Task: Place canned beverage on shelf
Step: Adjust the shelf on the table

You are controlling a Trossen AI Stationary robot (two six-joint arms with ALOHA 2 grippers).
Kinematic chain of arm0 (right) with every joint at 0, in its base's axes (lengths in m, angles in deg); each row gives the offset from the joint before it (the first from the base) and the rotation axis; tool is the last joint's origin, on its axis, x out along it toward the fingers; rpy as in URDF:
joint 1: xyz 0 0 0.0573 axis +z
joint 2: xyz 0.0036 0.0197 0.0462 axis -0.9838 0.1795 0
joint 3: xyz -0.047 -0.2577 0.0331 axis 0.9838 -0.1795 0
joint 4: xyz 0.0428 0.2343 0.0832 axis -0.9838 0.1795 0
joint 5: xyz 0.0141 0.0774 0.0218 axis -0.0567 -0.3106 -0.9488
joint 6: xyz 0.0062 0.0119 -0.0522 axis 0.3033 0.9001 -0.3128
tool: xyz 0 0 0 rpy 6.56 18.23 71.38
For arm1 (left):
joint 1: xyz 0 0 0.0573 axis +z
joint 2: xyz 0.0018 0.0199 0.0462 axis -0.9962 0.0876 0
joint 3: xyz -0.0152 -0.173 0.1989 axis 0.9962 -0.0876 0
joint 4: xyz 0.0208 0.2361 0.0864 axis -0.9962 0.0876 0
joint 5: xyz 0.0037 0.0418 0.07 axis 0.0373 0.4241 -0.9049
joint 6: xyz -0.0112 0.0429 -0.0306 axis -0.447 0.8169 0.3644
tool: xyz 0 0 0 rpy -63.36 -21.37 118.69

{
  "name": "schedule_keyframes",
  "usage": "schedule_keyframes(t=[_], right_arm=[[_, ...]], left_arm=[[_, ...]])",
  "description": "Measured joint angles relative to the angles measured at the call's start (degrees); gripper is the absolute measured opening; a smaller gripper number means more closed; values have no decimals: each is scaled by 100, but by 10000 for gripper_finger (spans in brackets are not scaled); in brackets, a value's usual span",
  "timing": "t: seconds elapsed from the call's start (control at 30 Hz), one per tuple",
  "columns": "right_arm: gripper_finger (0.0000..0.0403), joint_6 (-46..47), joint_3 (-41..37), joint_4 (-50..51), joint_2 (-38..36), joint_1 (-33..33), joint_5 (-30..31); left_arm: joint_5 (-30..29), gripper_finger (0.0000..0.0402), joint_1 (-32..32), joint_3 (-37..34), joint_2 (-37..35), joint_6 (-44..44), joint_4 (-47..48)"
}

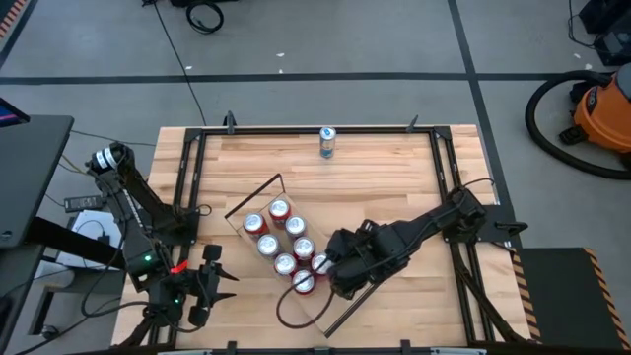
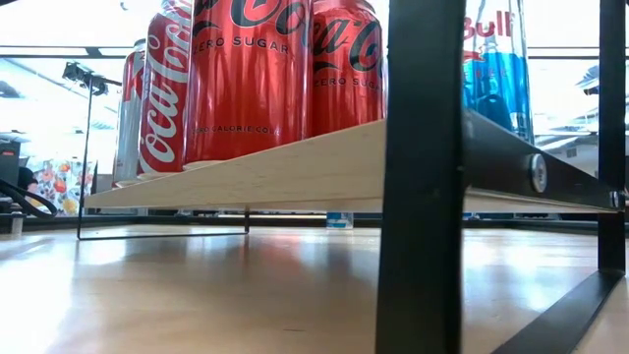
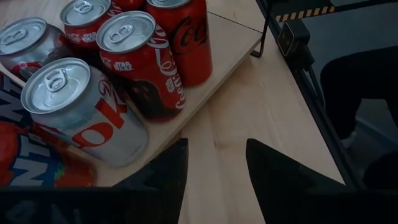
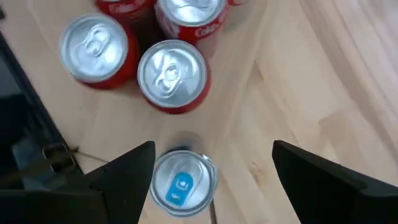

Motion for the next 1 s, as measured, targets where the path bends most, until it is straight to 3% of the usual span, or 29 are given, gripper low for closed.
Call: schedule_keyframes(t=[0.2,0.57,1.0], right_arm=[[315,-683,-492,-26,-340,88,109],[286,254,-2522,-34,-1264,-38,-133],[284,-25,-4604,-2040,-2019,-311,-758]], left_arm=[[85,172,0,0,0,-36,0],[88,172,0,0,0,-105,0],[88,172,13,0,0,-85,-2]])
